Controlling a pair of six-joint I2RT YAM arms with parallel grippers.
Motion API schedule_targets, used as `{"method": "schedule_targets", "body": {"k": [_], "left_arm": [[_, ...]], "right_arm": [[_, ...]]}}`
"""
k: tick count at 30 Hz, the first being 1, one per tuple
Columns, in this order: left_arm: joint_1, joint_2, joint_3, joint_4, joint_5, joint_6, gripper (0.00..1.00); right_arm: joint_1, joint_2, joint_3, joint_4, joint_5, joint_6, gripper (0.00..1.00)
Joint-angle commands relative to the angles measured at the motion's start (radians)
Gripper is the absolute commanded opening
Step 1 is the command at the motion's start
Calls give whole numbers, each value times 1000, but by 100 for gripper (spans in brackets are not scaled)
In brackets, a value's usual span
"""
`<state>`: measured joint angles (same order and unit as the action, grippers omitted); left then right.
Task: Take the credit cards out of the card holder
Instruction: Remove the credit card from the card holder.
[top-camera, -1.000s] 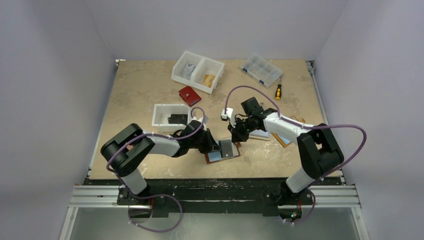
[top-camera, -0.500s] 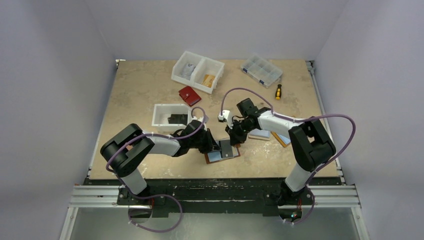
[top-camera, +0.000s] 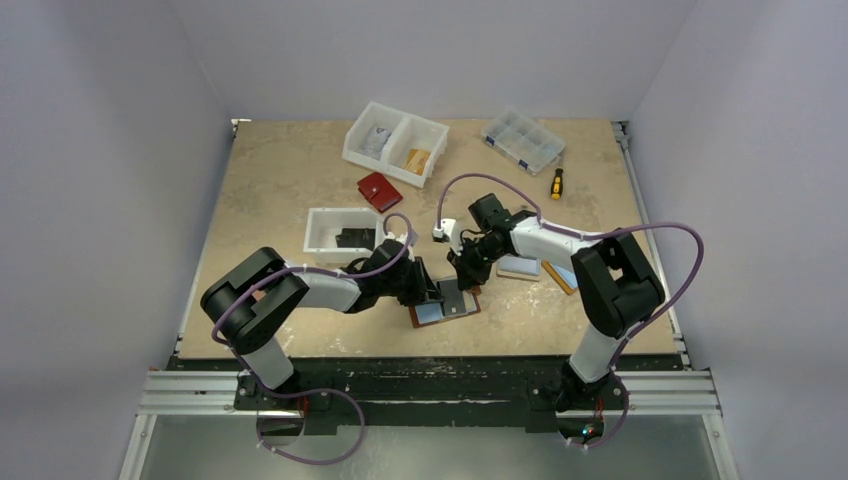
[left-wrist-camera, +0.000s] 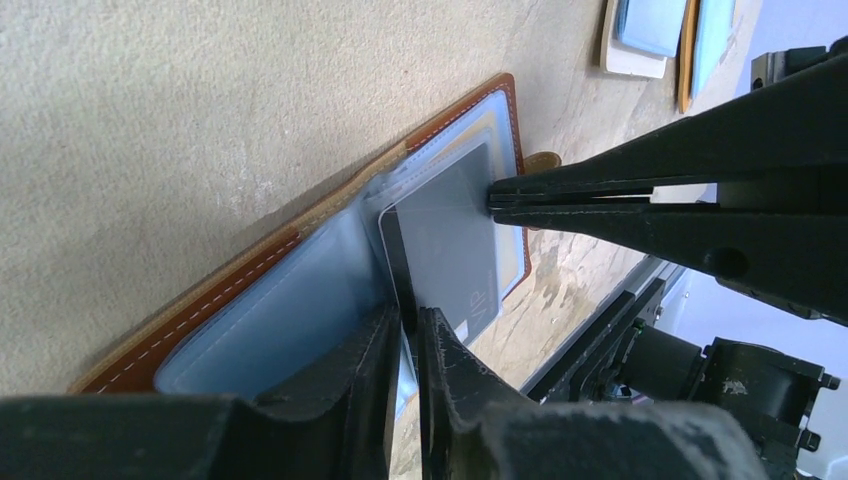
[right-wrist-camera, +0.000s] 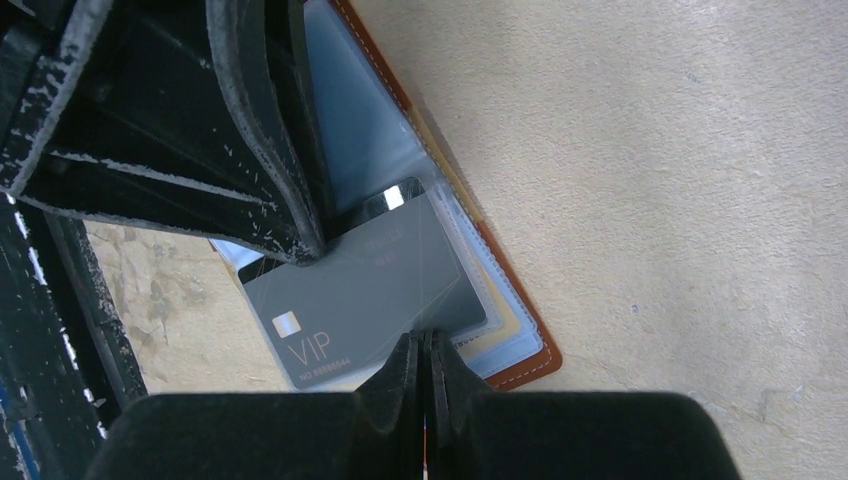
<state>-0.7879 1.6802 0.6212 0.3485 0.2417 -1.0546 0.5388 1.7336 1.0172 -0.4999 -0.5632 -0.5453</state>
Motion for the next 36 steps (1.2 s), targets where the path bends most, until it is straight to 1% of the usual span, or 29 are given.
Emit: {"method": "schedule_targets", "body": {"k": [1, 3, 10, 11, 14, 19, 22, 26, 29, 32, 36], "left_arm": [[-6, 13, 2, -28, -11, 28, 20], [-6, 12, -6, -12, -8, 16, 23], [-7, -1, -35, 34, -17, -40, 23], [-6, -6, -45, 44, -21, -52, 19], [-5, -19, -65, 72, -29, -81, 0], [-4, -41, -78, 66, -42, -72, 0], [-3, -56, -88, 52, -53, -53, 0], [-2, -85, -89, -2, -75, 9, 0], [-4, -123, -89, -55, -101, 83, 0], [-4, -171, -96, -93, -136, 150, 0], [-4, -243, -136, -70, -172, 198, 0]], "right_arm": [[28, 34, 20, 6, -57, 26, 4], [28, 34, 18, 10, -64, 35, 4], [28, 27, 8, 27, -109, 52, 3], [28, 25, 8, 29, -111, 51, 3], [26, 19, 2, 32, -110, 53, 3], [27, 8, -8, 40, -99, 52, 3], [27, 2, -15, 57, -56, 63, 4], [19, 0, -28, 88, 37, 94, 9], [8, -10, -23, 89, 32, 104, 15], [-3, -38, -14, 69, -48, 87, 23], [-14, -94, -12, 28, -180, 46, 37]]}}
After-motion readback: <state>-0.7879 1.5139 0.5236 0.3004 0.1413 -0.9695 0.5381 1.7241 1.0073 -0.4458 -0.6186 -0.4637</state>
